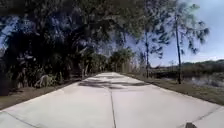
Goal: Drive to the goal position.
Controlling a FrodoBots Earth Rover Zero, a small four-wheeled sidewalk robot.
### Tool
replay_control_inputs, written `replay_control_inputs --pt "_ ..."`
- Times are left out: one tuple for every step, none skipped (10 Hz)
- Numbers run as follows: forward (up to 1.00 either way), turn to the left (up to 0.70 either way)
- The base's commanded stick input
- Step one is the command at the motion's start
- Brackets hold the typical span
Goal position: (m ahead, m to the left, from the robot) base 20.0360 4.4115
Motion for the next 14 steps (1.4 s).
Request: replay_control_inputs --pt "1.0 -0.05" --pt "1.0 -0.05" --pt "1.0 -0.05" --pt "1.0 -0.04" --pt "1.0 -0.04" --pt "1.0 -0.03" --pt "1.0 -0.02" --pt "1.0 -0.01" --pt "1.0 -0.01" --pt "1.0 0.0" --pt "1.0 0.0" --pt "1.0 0.0" --pt "1.0 -0.01" --pt "1.0 -0.02"
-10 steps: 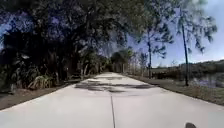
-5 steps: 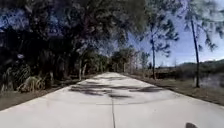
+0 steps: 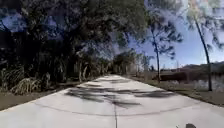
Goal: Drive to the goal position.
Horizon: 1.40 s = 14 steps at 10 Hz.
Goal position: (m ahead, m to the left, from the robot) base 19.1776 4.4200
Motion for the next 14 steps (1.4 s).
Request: replay_control_inputs --pt "1.0 -0.03" --pt "1.0 -0.04" --pt "1.0 -0.05" --pt "1.0 -0.07" --pt "1.0 -0.08" --pt "1.0 -0.08" --pt "1.0 -0.08" --pt "1.0 -0.08" --pt "1.0 -0.09" --pt "1.0 -0.1" --pt "1.0 -0.1" --pt "1.0 -0.11" --pt "1.0 -0.12" --pt "1.0 -0.13"
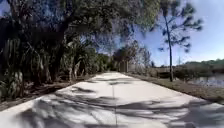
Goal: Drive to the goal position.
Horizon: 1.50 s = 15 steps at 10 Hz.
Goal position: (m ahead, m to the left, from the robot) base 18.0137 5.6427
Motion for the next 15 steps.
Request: replay_control_inputs --pt "1.0 -0.13" --pt "1.0 -0.13" --pt "1.0 -0.13" --pt "1.0 -0.13" --pt "1.0 -0.13" --pt "1.0 -0.12" --pt "1.0 -0.12" --pt "1.0 -0.12" --pt "1.0 -0.11" --pt "1.0 -0.09" --pt "1.0 -0.05" --pt "1.0 -0.02" --pt "1.0 0.0" --pt "1.0 -0.01" --pt "1.0 -0.02"
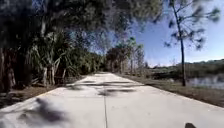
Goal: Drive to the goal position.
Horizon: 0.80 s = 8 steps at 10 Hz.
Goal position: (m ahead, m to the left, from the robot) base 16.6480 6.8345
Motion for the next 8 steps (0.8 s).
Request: replay_control_inputs --pt "1.0 0.0" --pt "1.0 0.0" --pt "1.0 0.0" --pt "1.0 0.0" --pt "1.0 0.0" --pt "1.0 0.0" --pt "1.0 0.0" --pt "1.0 0.0"
